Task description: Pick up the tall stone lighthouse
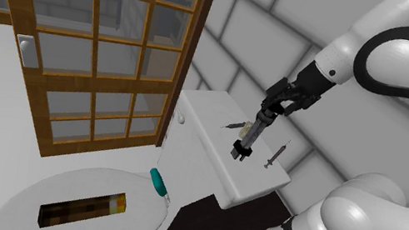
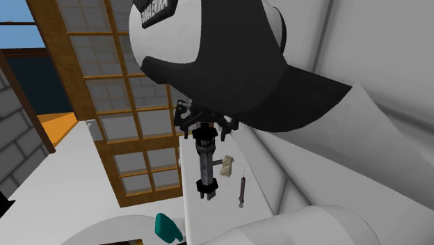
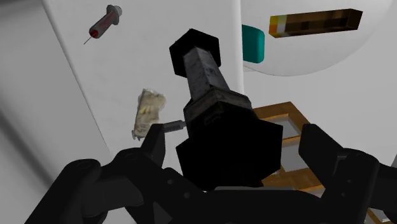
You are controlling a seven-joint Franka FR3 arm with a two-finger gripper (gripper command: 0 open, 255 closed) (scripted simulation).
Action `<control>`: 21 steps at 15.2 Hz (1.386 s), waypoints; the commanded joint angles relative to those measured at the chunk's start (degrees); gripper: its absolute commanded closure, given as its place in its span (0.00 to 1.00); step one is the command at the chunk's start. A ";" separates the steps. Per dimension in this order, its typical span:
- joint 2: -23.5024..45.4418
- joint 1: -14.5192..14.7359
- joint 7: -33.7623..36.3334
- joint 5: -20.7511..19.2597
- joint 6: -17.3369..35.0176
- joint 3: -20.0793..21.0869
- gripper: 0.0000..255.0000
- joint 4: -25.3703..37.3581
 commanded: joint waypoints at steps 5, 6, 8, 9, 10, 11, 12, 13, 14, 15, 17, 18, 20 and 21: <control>-0.54 0.17 -0.04 0.31 1.70 0.24 1.00 -2.18; -0.57 0.18 -0.02 0.32 1.68 0.25 1.00 -2.18; -0.61 0.17 -0.04 0.30 1.63 0.23 1.00 -2.17; -0.62 0.17 -0.04 0.30 1.63 0.22 1.00 -2.18; -0.62 0.17 -0.04 0.30 1.61 0.22 1.00 -2.16; -0.63 0.17 -0.04 0.29 1.60 0.22 1.00 -2.16; -0.66 0.17 -0.03 0.30 1.57 0.22 1.00 -2.17; -0.52 0.15 -0.09 0.28 1.75 0.20 1.00 -2.22; -0.41 0.08 -0.05 0.17 1.06 0.12 1.00 -1.41; -0.28 0.02 0.00 0.07 0.37 0.03 1.00 -0.59; 0.01 -0.10 0.09 -0.13 -0.99 -0.13 1.00 1.06; 0.18 -0.15 0.13 -0.22 -1.65 -0.20 1.00 1.90; 0.55 -0.25 0.23 -0.41 -2.97 -0.35 1.00 3.59; 0.75 -0.30 0.27 -0.50 -3.62 -0.43 1.00 4.44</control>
